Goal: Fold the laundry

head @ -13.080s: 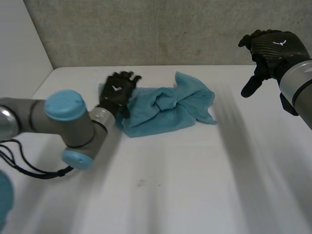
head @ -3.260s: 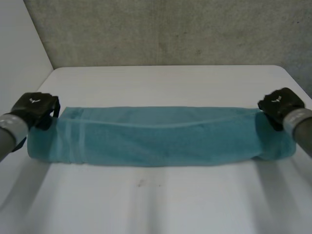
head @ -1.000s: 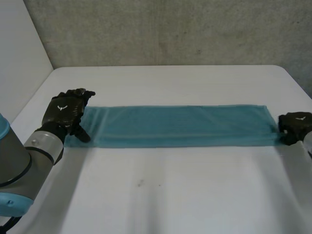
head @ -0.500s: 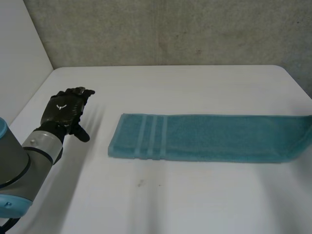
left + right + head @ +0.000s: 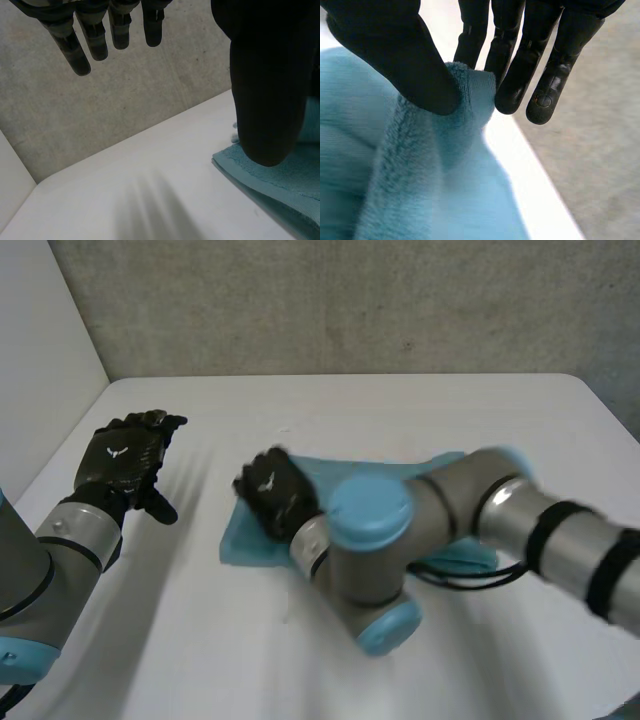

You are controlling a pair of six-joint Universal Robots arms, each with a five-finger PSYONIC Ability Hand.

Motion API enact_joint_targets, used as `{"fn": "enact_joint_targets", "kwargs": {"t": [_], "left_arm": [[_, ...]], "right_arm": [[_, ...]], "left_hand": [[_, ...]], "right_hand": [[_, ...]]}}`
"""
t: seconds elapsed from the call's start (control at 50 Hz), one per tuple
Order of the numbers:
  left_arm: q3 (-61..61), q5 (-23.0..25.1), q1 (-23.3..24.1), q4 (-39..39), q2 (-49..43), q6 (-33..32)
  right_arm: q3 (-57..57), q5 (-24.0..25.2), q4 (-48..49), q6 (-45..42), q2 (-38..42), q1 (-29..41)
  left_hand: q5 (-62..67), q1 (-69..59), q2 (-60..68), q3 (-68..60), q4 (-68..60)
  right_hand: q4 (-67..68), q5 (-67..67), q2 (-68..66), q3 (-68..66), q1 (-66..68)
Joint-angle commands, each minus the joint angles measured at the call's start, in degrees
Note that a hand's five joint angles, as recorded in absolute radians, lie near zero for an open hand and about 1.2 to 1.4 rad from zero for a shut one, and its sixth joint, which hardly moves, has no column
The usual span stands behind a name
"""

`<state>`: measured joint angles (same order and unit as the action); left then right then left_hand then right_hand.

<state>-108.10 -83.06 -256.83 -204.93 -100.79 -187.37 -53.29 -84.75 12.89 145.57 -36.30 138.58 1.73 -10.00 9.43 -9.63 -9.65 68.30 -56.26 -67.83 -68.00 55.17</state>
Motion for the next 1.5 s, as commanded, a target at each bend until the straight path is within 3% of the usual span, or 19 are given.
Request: {"fn": "enact_joint_targets", "kwargs": {"t": [0.02,0.04,0.06,0.14,0.2,0.3,0.4,0.46,0.52,0.56,0.66,0.8,0.96,1.12,1.38,1.42,1.5], "left_arm": [[0.00,0.18,0.18,0.05,-0.02,0.07],[0.00,0.18,0.19,0.05,-0.02,0.07],[0.08,0.27,0.53,-0.03,-0.02,0.07],[0.70,0.36,1.06,-0.03,-0.02,0.07],[1.58,0.53,1.50,-0.12,-0.11,0.07],[5.18,0.71,6.16,-0.03,-0.90,-0.19],[12.11,0.80,13.61,0.67,-7.91,-0.37],[13.80,0.80,15.21,1.64,-10.04,-0.46],[16.17,0.80,17.50,5.68,-13.64,-0.98],[17.57,0.80,17.76,9.79,-15.92,-2.38],[18.01,0.36,17.94,11.92,-17.86,-5.98],[18.37,0.27,17.68,11.83,-19.62,-7.75],[18.45,0.01,17.50,10.78,-21.55,-8.01],[18.28,-1.40,17.50,3.67,-23.48,-10.91],[18.98,-1.40,17.06,1.81,-25.59,-14.96],[18.81,-1.49,16.97,1.90,-25.59,-14.96],[18.45,-1.49,16.80,1.90,-25.59,-15.05]], "right_arm": [[0.73,-2.51,-0.15,0.23,1.24,1.08],[0.73,-2.52,-0.15,0.24,1.23,1.08],[0.56,-4.00,-0.58,0.76,-0.33,1.08],[-1.11,-6.74,-0.85,4.37,-6.85,-0.06],[-5.42,-7.71,-1.46,10.69,-13.44,-5.25],[-15.94,-7.44,-4.53,17.98,-24.32,-13.05],[-24.11,-7.18,-9.19,18.87,-27.50,-19.38],[-29.74,-5.78,-9.73,19.74,-29.08,-22.20],[-32.31,-4.90,-9.64,19.84,-29.44,-23.53],[-36.51,-2.45,-9.55,19.84,-29.88,-26.24],[-41.96,0.28,-7.54,19.84,-31.28,-28.97],[-48.31,0.82,-1.46,19.84,-31.99,-31.26],[-51.29,0.73,0.73,19.84,-31.81,-31.44],[-51.47,0.73,1.61,19.84,-31.46,-31.09],[-51.30,0.20,1.61,19.66,-31.20,-31.18],[-51.30,0.11,1.61,19.57,-31.20,-31.18],[-51.30,0.11,1.61,19.57,-31.20,-31.26]], "left_hand": [[-1.73,0.00,0.57,-0.37,-0.35],[-1.73,0.00,0.57,-0.37,-0.35],[-1.73,0.00,0.57,-0.37,-0.35],[-1.73,0.00,0.57,-0.37,-0.35],[-1.73,0.00,0.57,-0.37,-0.35],[-1.73,0.00,0.57,-0.37,-0.35],[0.32,-2.05,2.62,-2.42,-2.40],[3.70,-5.43,6.00,-5.80,-5.78],[4.88,-6.60,7.18,-6.98,-6.96],[13.91,-15.63,16.21,-16.01,-15.99],[23.35,-25.07,25.65,-25.45,-25.43],[23.88,-25.61,26.18,-25.99,-25.97],[24.73,-26.45,27.03,-26.83,-26.81],[30.78,-32.51,33.08,-32.88,-32.86],[51.47,-53.20,53.77,-53.57,-53.56],[61.51,-63.24,63.81,-63.61,-63.59],[68.27,-70.00,70.57,-70.37,-70.35]], "right_hand": [[-44.07,42.03,43.60,43.77,-30.94],[-44.25,42.21,43.78,43.95,-31.12],[-56.74,54.71,56.27,56.44,-43.61],[-58.30,56.26,57.83,58.00,-45.17],[-58.30,56.26,57.83,58.00,-45.17],[-58.30,56.26,57.83,58.00,-45.17],[-58.30,56.26,57.83,58.00,-45.17],[-58.30,56.26,57.83,58.00,-45.17],[-58.30,56.26,57.83,58.00,-45.17],[-58.30,56.26,57.83,58.00,-45.17],[-58.30,56.26,57.83,58.00,-45.17],[-58.30,56.26,57.83,58.00,-45.17],[-46.63,44.59,46.16,46.33,-33.50],[-43.58,41.54,43.11,43.28,-30.45],[-42.40,40.37,41.93,42.10,-29.27],[-42.40,40.37,41.93,42.10,-29.27],[-42.40,40.37,41.93,42.10,-29.27]]}}
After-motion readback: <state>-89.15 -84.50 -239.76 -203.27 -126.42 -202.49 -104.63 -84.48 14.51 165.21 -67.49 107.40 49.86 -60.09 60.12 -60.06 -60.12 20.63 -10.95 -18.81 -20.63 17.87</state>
